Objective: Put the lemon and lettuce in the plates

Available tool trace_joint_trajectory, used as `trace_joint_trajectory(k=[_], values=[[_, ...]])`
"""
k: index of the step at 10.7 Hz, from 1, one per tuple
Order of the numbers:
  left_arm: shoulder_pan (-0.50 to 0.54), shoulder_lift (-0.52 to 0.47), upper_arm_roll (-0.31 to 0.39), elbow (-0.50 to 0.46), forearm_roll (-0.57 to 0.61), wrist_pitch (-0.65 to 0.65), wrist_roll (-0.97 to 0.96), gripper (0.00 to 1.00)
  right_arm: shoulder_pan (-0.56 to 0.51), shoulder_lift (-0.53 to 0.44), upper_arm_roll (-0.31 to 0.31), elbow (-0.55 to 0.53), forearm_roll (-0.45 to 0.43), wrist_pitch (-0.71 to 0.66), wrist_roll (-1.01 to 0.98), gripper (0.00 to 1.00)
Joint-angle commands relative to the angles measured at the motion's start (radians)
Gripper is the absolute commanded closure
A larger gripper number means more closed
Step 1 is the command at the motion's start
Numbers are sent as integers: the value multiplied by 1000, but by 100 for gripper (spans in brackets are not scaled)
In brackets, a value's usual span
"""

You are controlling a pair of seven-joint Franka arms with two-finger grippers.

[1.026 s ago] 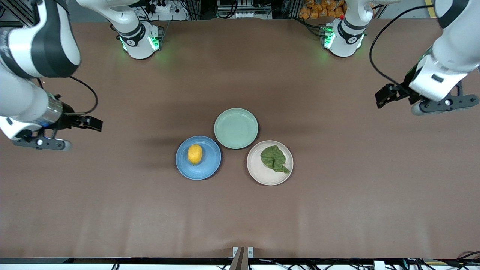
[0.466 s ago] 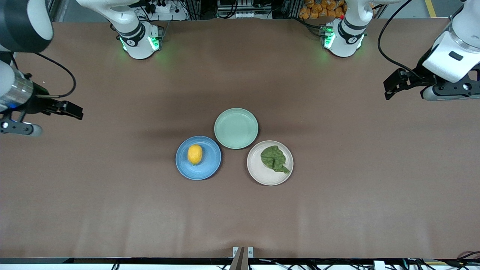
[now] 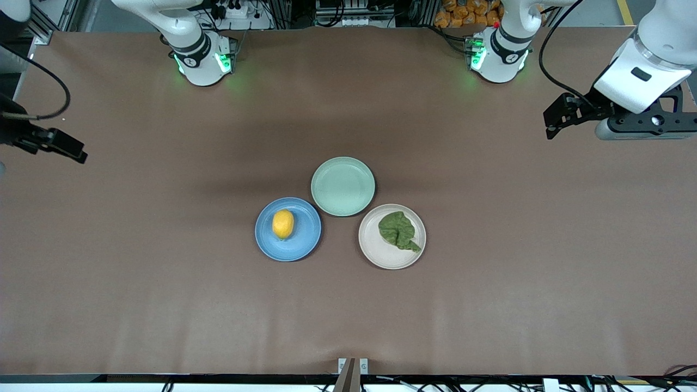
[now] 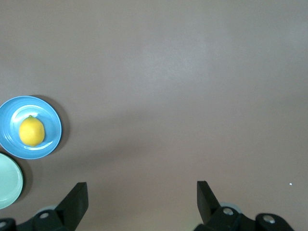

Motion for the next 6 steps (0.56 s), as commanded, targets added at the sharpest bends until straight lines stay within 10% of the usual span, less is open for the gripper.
trace_joint_trajectory(k=[1, 6], values=[[16, 6, -4, 26, -19, -28, 49, 0, -24, -37, 9, -2, 20, -30, -8, 0], [18, -2, 4, 26, -27, -57, 85, 0, -32, -35, 6, -9, 23, 67, -12, 0]])
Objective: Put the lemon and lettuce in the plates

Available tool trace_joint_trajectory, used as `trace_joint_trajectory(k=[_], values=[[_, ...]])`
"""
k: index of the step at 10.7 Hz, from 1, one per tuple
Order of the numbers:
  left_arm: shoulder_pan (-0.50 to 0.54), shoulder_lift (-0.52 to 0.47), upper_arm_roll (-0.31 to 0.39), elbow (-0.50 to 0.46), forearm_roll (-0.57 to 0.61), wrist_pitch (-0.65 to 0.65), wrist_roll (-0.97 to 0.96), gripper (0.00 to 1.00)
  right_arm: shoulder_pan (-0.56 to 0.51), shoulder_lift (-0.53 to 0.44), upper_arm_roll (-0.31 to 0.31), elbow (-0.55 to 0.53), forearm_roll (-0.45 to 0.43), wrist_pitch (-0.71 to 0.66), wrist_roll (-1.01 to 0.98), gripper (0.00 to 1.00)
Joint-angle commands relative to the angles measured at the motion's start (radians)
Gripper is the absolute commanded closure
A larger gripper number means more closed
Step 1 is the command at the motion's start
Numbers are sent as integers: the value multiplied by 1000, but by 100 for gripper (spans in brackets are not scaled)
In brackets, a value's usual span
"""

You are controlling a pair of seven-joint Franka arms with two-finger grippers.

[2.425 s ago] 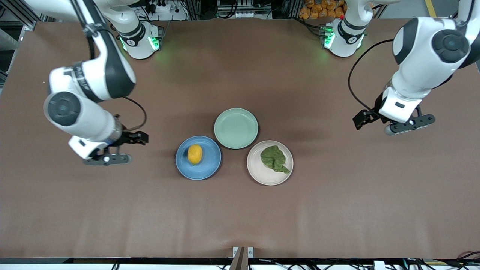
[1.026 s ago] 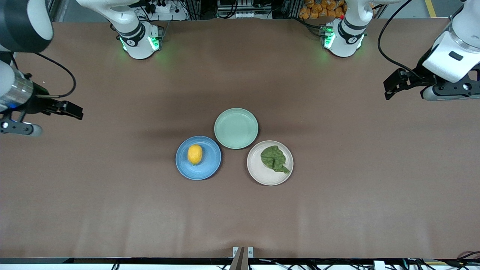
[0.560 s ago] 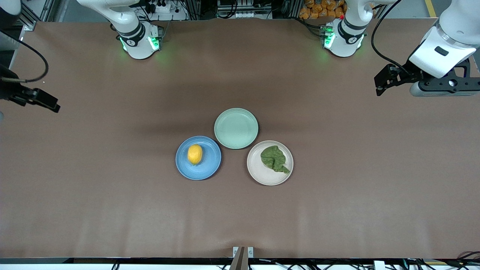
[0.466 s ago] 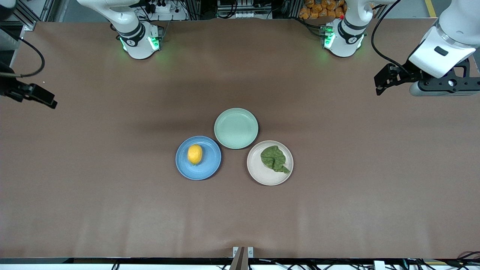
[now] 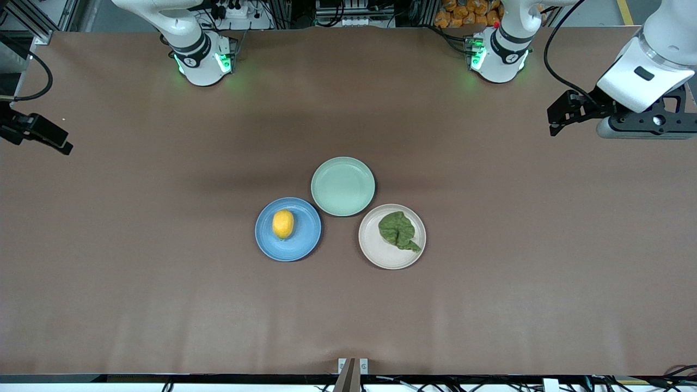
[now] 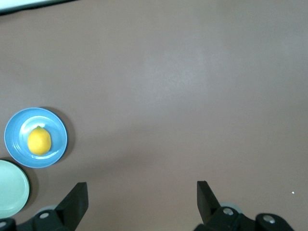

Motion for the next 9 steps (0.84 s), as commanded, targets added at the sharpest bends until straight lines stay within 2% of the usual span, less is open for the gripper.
trace_joint_trajectory(k=[1, 9], values=[[8, -2, 1, 19, -28, -32, 30, 0, -21, -8, 7, -4, 20, 13, -12, 0], [8, 0, 1, 19, -28, -38, 30, 0, -21, -10, 10, -3, 18, 5, -17, 0]])
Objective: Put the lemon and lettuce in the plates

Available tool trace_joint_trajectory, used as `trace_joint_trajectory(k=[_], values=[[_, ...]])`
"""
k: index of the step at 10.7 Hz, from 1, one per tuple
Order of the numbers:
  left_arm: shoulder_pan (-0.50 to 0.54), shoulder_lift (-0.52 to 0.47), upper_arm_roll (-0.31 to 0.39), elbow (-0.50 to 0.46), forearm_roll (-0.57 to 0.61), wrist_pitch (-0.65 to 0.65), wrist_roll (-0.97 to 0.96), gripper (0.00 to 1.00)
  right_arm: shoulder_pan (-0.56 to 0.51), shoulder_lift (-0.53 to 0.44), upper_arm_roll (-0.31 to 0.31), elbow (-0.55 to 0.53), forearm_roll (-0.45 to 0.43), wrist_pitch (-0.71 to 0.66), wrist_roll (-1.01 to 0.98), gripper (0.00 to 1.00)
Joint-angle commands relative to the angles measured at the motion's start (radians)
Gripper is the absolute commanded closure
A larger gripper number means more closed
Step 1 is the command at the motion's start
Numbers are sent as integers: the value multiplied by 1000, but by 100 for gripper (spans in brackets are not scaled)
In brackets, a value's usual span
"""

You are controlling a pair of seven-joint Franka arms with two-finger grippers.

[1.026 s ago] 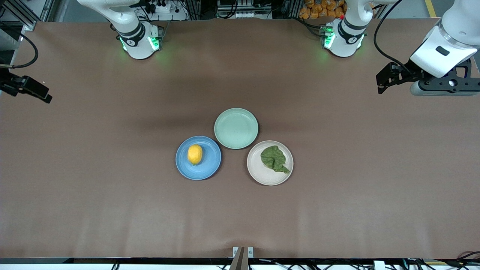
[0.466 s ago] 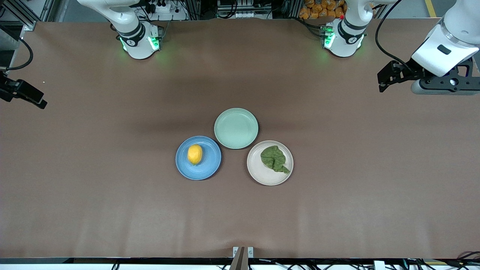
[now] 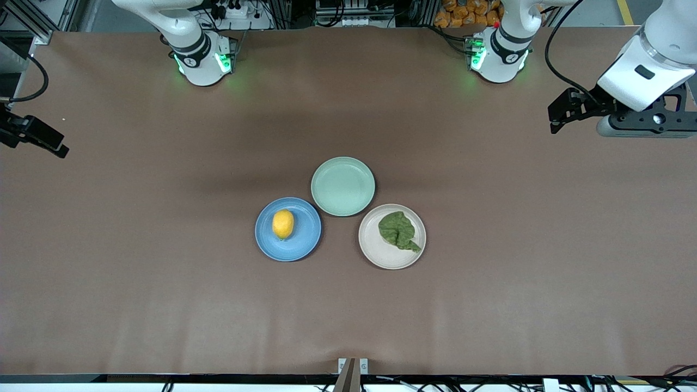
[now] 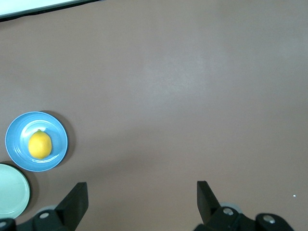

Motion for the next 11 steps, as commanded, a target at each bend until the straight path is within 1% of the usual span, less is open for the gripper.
trace_joint_trajectory(k=[1, 11], values=[[8, 0, 1, 16, -30, -24, 29, 0, -18, -13, 10, 0, 17, -2, -16, 0], [8, 0, 3, 16, -30, -29, 29, 0, -28, -10, 9, 3, 11, 5, -48, 0]])
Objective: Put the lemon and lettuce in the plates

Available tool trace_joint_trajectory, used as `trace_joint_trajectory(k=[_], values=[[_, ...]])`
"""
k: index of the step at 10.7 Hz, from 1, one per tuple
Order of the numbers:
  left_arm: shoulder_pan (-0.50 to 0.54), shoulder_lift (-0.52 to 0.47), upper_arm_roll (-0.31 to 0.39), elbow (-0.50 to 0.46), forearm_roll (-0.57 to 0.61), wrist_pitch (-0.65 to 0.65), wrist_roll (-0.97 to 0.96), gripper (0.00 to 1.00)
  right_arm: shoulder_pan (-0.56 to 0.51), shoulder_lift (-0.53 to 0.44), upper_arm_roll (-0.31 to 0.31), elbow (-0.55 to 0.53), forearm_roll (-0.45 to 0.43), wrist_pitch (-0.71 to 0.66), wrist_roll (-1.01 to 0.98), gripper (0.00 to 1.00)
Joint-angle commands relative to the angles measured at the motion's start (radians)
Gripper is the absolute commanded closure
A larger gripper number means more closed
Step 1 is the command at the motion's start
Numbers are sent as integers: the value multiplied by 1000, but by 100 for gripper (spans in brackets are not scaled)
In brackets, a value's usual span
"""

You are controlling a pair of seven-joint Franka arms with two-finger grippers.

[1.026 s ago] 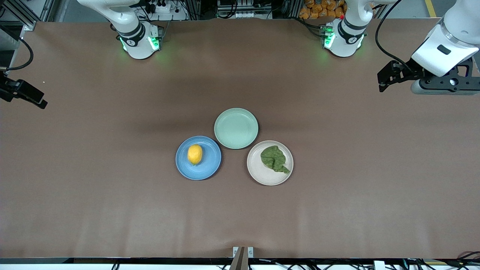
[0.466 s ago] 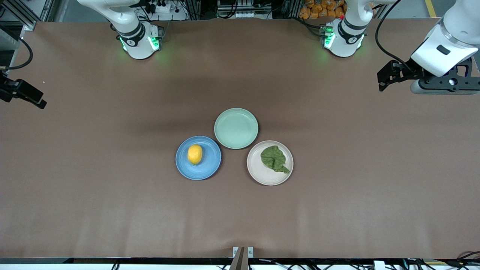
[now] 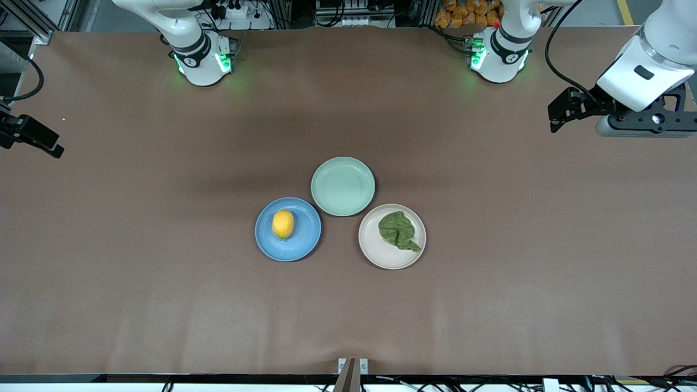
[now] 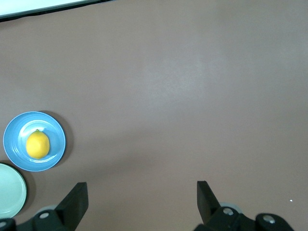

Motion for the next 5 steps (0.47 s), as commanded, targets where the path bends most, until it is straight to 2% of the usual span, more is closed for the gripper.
trace_joint_trajectory(k=[1, 5], values=[[8, 0, 2, 16, -30, -21, 29, 0, -16, -9, 9, 1, 10, 2, -17, 0], [8, 0, 2, 16, -28, -21, 29, 0, -16, -8, 9, 4, 14, 19, -17, 0]])
